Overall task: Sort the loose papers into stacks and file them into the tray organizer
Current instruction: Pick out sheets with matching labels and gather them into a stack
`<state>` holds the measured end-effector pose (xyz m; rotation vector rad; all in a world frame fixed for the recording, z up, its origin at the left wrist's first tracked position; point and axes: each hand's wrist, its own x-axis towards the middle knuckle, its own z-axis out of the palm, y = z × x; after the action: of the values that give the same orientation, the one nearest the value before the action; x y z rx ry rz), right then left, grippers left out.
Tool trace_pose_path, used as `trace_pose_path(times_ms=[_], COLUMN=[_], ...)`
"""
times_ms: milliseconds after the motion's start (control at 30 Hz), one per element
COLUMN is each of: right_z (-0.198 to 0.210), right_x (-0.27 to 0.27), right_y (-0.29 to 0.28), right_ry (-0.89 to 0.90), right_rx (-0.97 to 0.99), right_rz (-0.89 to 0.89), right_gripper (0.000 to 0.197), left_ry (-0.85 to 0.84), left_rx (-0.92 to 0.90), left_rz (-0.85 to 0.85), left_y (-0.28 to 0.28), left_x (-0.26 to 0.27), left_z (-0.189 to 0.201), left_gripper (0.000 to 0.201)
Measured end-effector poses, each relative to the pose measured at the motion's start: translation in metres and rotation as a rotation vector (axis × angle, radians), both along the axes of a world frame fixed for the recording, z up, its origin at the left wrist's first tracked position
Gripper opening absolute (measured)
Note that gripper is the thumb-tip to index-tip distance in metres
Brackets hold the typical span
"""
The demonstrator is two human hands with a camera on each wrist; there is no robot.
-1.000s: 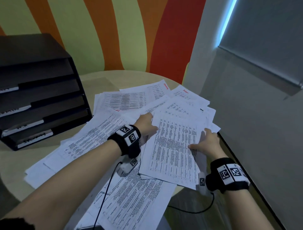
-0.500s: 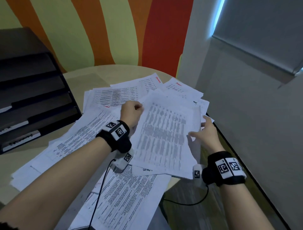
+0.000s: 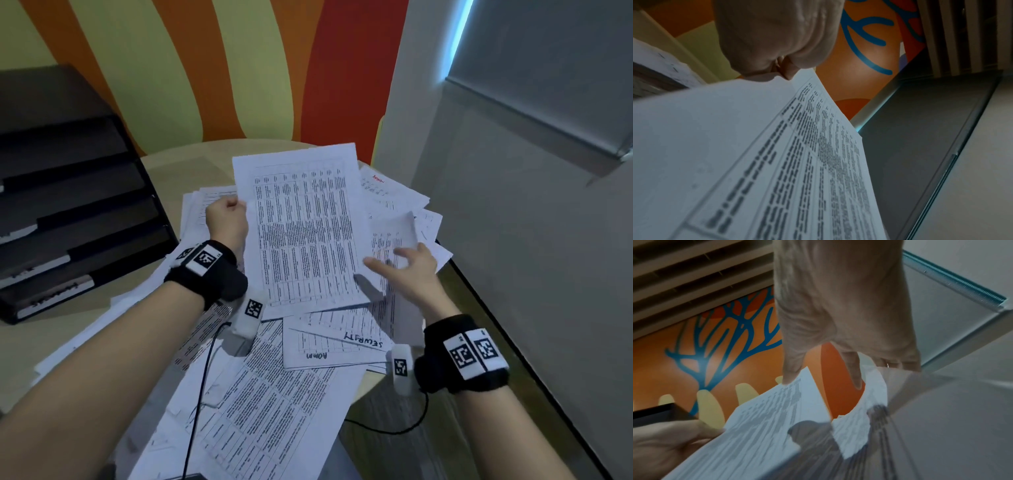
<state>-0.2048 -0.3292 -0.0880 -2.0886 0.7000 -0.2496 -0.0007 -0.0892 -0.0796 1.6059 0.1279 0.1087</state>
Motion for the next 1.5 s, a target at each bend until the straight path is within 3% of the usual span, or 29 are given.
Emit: trace_pose_path(times_ms=[100,167,233,267,300,367,400,533,633,733,833,867,1000,1067,1167,1267,1333,1367,1433,1500], right_z=[-0.006,-0.011,-0.004,0.002,0.010,0.027,0.032,0.053,0.066,0.079,0.085,0.084,0.070,0.063,0.055,0.046,0.040,0.039,0.038,0.041], right_x=[0.004,0.008,0.012,0.013,0.014,0.017,0.020,0.034,0.041,0.041,0.040,0.040,0.033,0.027,0.019,0.017,0.018,0.018,0.014,0.006], right_y=[0.014,0.015,0.015,0.015,0.014,0.015,0.016,0.023,0.031,0.040,0.044,0.045,0.041,0.036,0.028,0.017,0.010,0.008,0.005,-0.003], right_ry=[0.077,-0.026,-0.164,-0.221,-0.265,-0.365,-0.411,-0.529,-0.609,-0.698,-0.693,-0.664,-0.510,-0.513,-0.560,-0.468,-0.406,-0.394,-0.409,-0.468], right_rx=[-0.025,0.070,0.126,0.097,0.032,-0.093,-0.131,-0.180,-0.289,-0.313,-0.303,-0.302,-0.392,-0.346,-0.071,0.408,0.602,0.623,0.551,0.403], right_rz=[0.095,0.040,-0.024,-0.032,-0.037,-0.045,-0.037,0.072,0.173,0.227,0.243,0.242,0.080,-0.059,-0.200,-0.154,-0.050,-0.006,-0.008,-0.097], right_gripper=[0.054,0.042,0.020,0.018,0.019,0.012,0.008,0.008,0.009,0.007,0.006,0.011,0.062,0.076,0.086,0.089,0.085,0.072,0.027,0.018], left_ry=[0.081,0.105,0.098,0.087,0.044,-0.116,-0.242,-0.817,-0.914,-0.796,-0.778,-0.794,-0.737,-0.683,-0.552,-0.471,-0.380,-0.340,-0.292,-0.266], left_rx=[-0.124,-0.192,-0.109,-0.005,0.130,0.417,0.545,0.907,1.011,0.915,0.699,0.676,0.556,0.437,0.313,0.194,0.088,0.087,0.197,0.305], left_rz=[0.009,0.016,-0.005,-0.024,-0.045,-0.088,-0.104,-0.296,-0.493,-0.645,-0.675,-0.634,-0.473,-0.439,-0.416,-0.364,-0.416,-0.458,-0.531,-0.556], left_y=[0.008,0.013,0.017,0.018,0.020,0.022,0.019,0.000,-0.014,-0.027,-0.031,-0.032,-0.032,-0.031,-0.028,-0.026,-0.027,-0.027,-0.029,-0.031], left_x=[0.005,0.002,-0.005,-0.010,-0.009,-0.019,-0.026,-0.049,-0.056,-0.061,-0.057,-0.056,-0.056,-0.052,-0.044,-0.038,-0.043,-0.044,-0.045,-0.046], left_z=[-0.003,-0.004,0.000,0.002,0.001,0.014,0.023,0.063,0.083,0.096,0.101,0.101,0.100,0.099,0.095,0.085,0.076,0.069,0.054,0.041], left_gripper=[0.015,0.013,0.013,0.020,0.043,0.082,0.091,0.105,0.104,0.088,0.018,0.007,0.018,0.019,0.019,0.026,0.022,0.019,0.016,0.011])
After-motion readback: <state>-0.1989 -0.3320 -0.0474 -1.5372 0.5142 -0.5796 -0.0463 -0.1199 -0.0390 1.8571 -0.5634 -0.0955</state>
